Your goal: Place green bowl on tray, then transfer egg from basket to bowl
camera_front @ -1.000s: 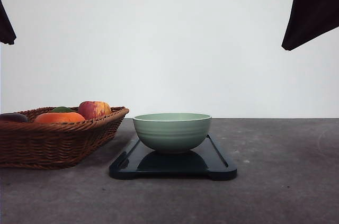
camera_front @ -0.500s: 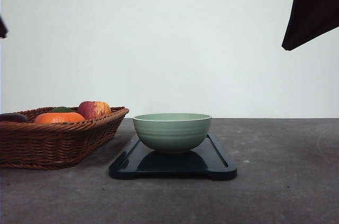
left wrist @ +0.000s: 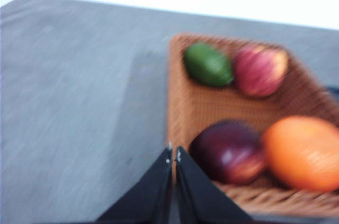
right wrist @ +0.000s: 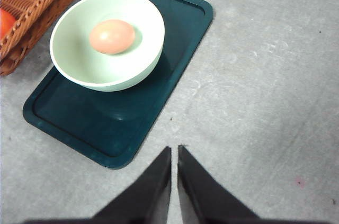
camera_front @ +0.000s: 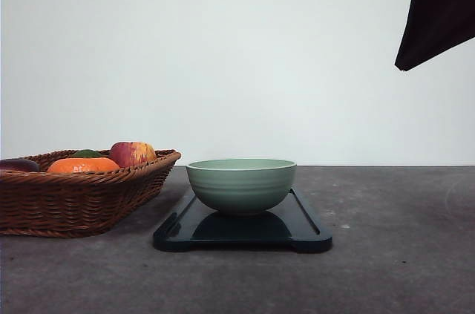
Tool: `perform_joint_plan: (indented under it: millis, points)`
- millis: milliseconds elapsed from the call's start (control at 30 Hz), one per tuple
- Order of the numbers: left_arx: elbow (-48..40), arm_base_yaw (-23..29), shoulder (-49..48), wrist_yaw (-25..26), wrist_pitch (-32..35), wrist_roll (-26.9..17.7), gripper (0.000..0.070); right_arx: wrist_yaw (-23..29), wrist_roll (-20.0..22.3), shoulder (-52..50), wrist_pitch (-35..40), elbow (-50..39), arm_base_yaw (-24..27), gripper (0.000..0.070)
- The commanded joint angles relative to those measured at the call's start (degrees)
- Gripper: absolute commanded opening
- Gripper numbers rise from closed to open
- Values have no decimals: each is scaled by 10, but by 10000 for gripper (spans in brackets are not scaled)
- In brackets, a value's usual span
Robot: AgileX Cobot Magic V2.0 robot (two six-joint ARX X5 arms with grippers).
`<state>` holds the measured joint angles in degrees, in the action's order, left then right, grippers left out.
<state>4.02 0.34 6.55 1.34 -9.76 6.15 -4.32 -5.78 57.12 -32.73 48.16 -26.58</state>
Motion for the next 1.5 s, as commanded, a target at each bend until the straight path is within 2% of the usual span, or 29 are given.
perform_joint_plan:
  millis: [0, 133, 267, 733, 833, 967, 1067, 1167, 1267, 1467]
  points:
    - [-13, 1, -18, -2, 10, -8, 0, 0, 2, 4, 5, 5, -3, 13]
    - [-33, 1, -63, -1, -8, -6, 0, 0, 2, 4, 5, 5, -3, 13]
    - [-32, 0, -62, -1, 21, -6, 0, -1, 2, 4, 5, 5, -3, 13]
    - [-32, 0, -63, -1, 20, -6, 0, -1, 2, 4, 6, 5, -3, 13]
    - [-32, 0, -63, -1, 21, -6, 0, 16, 33, -9, 11, 0, 1, 13]
    - [-32, 0, -63, -1, 20, -6, 0, 31, 88, -76, 119, -81, 24, 13]
    - [-32, 0, -63, -1, 20, -6, 0, 29, 87, -158, 216, -186, 57, 13]
    - [-32, 0, -63, -1, 20, -6, 0, 29, 86, -245, 281, -284, 97, 13]
    - [-32, 0, -63, -1, 20, -6, 0, 29, 82, -334, 308, -358, 135, 13]
    - [-32, 0, -63, -1, 20, -6, 0, 30, 77, -496, 306, -442, 190, 13]
